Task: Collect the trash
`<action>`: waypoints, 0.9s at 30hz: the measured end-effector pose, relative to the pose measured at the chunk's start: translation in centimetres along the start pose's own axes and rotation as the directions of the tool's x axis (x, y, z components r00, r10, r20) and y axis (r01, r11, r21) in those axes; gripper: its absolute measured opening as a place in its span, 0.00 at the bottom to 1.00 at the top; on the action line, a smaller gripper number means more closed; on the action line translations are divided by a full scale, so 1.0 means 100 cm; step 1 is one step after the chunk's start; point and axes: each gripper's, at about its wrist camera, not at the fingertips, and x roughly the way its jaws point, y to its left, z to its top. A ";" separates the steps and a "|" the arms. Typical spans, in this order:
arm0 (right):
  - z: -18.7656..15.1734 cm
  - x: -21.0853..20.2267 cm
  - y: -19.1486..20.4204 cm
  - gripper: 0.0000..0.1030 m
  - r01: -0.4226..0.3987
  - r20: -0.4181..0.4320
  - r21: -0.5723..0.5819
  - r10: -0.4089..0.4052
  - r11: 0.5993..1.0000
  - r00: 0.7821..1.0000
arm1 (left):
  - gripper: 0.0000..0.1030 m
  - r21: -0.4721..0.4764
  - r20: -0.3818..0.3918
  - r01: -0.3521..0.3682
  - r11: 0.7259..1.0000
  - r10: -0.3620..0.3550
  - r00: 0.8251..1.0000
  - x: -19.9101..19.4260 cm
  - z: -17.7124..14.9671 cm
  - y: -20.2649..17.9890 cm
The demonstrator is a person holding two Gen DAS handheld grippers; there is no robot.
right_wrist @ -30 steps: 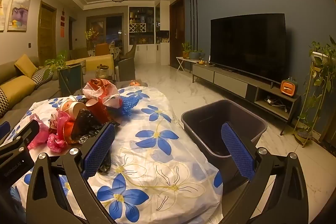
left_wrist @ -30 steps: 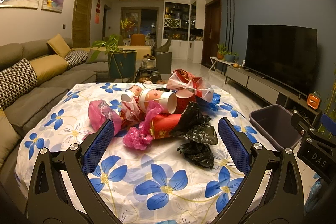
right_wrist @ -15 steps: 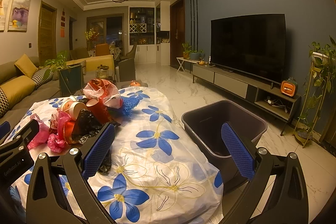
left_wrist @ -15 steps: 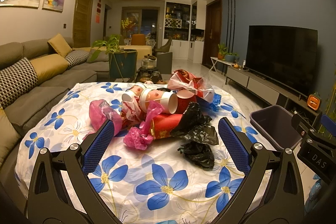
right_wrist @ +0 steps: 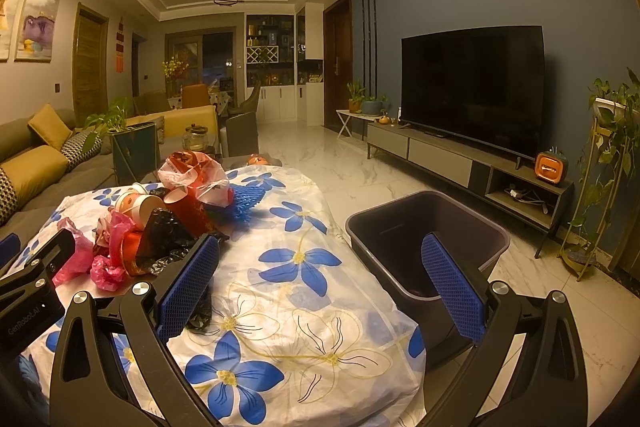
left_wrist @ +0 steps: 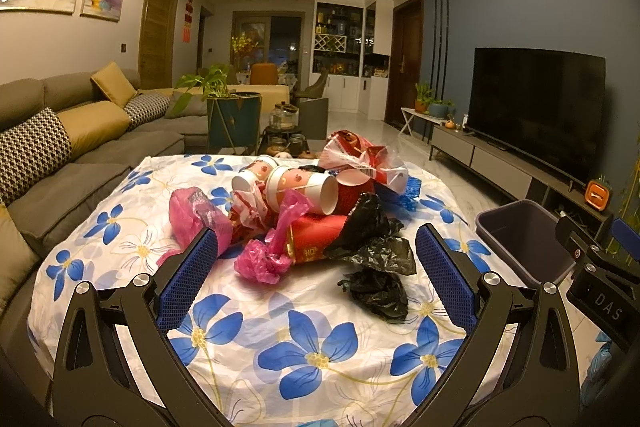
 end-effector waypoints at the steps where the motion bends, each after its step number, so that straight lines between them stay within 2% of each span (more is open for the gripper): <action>1: 0.000 0.000 0.000 0.95 -0.001 0.000 0.000 0.001 1.000 1.000 | 0.95 0.000 0.000 0.000 1.000 0.000 1.000 0.000 0.001 0.000; 27: 0.000 0.003 0.000 0.95 -0.009 -0.004 0.005 0.009 1.000 1.000 | 0.95 -0.010 -0.008 -0.005 1.000 0.005 1.000 0.001 -0.006 -0.001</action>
